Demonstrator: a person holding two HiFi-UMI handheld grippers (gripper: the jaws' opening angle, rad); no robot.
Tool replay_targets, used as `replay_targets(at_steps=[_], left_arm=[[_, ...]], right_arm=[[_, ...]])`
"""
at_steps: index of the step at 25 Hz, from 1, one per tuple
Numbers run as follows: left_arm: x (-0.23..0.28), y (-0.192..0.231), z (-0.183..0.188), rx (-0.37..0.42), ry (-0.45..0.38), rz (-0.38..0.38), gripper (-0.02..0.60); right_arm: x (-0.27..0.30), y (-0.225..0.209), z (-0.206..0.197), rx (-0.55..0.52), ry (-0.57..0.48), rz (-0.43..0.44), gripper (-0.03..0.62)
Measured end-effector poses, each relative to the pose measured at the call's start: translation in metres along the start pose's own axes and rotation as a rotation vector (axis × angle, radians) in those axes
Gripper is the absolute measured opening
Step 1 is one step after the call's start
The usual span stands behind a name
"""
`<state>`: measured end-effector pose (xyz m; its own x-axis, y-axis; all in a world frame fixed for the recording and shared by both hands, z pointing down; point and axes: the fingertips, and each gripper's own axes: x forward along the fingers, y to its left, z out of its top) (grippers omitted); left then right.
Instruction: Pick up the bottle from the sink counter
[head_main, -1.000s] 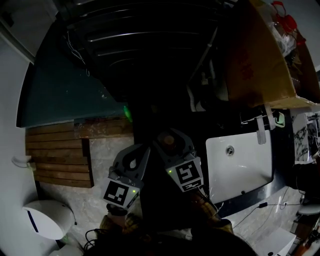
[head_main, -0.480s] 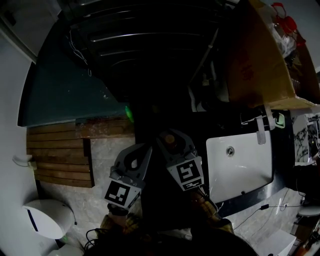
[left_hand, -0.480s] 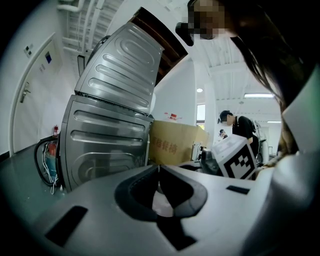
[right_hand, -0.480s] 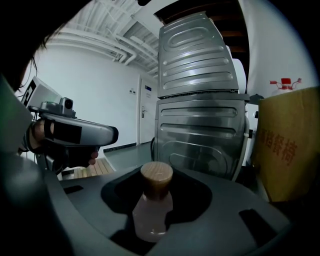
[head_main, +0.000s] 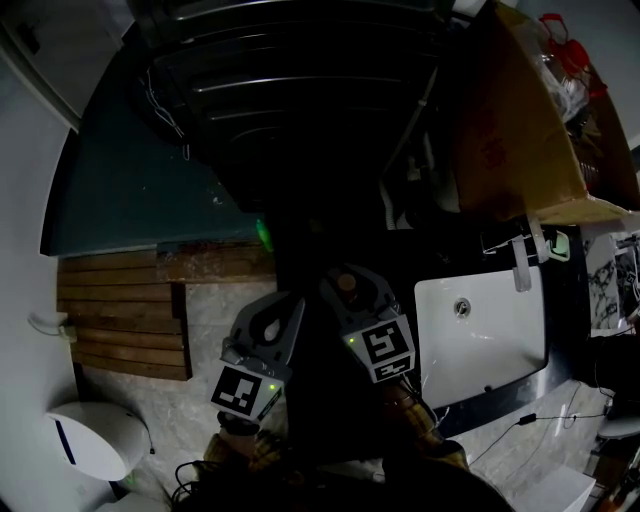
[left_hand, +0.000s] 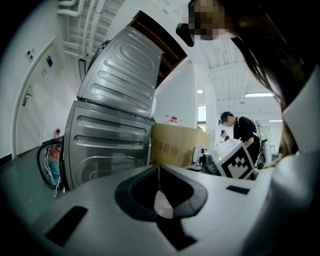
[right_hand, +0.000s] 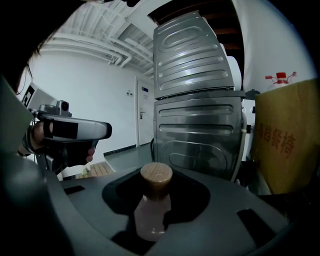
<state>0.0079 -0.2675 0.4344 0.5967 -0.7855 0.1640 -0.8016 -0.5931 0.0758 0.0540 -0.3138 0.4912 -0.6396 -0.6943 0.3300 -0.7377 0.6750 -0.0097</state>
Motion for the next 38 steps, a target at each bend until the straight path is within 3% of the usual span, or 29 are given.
replay_targets(at_steps=[18,38], left_arm=[[-0.018,-0.016,0.026,0.024,-0.054,-0.043,0.025],[-0.068,-0.051,0.068,0.058,-0.176,-0.192,0.025]], right_arm=[[-0.045,0.009,0.039,-0.020,-0.085,-0.065,0.121],[-0.123,0.064,0.095,-0.103,-0.186,-0.197,0.120]])
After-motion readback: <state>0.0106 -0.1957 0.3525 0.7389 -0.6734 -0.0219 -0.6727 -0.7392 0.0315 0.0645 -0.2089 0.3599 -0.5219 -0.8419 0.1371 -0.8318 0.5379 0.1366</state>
